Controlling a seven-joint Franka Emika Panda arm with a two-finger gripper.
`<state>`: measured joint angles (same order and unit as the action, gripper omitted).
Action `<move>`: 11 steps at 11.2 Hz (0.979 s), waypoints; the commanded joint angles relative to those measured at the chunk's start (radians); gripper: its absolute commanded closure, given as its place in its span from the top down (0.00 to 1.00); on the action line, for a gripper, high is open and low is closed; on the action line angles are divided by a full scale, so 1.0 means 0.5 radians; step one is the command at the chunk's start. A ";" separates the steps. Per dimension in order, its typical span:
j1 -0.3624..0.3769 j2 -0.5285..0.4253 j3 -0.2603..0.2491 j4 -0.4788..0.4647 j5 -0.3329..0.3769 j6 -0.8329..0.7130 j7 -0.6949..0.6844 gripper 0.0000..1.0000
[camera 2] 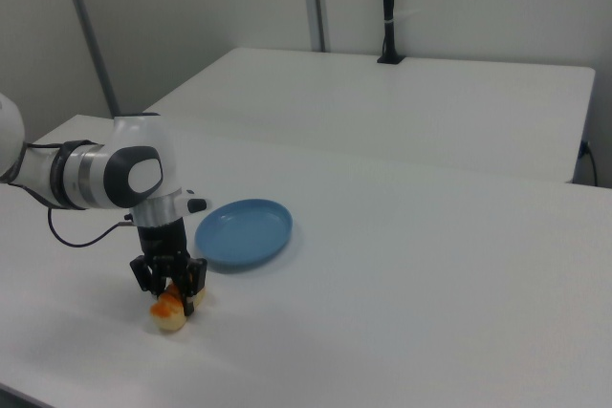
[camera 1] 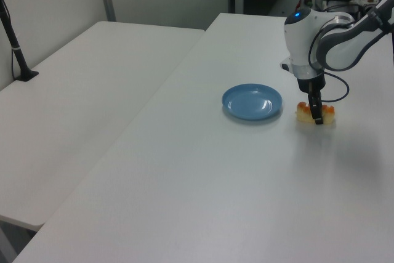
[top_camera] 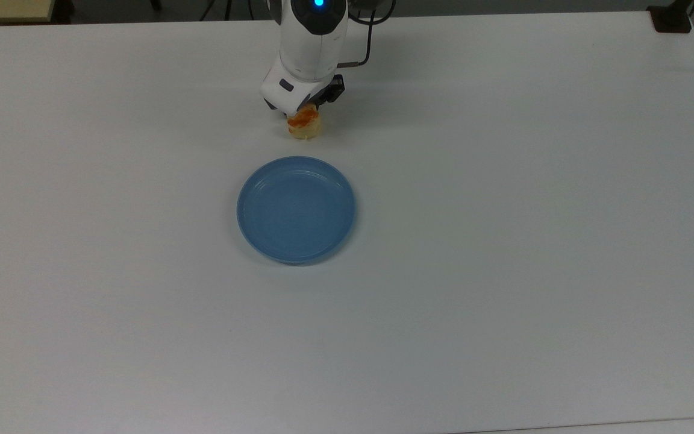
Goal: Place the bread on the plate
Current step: 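Lower the gripper and close it around the bread roll, then lift the bread roll and carry it over the blue plate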
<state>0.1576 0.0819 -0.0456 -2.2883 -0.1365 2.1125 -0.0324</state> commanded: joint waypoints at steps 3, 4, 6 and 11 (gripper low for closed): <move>-0.018 0.004 -0.047 0.586 0.082 -0.313 -0.101 0.32; -0.018 0.120 -0.050 0.795 0.125 -0.328 -0.110 0.33; -0.033 0.424 -0.050 1.166 0.123 -0.326 -0.110 0.36; -0.005 0.799 -0.050 1.319 0.028 -0.191 -0.089 0.60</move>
<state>0.1386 0.4383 -0.0613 -1.6466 -0.1018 1.9839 -0.0576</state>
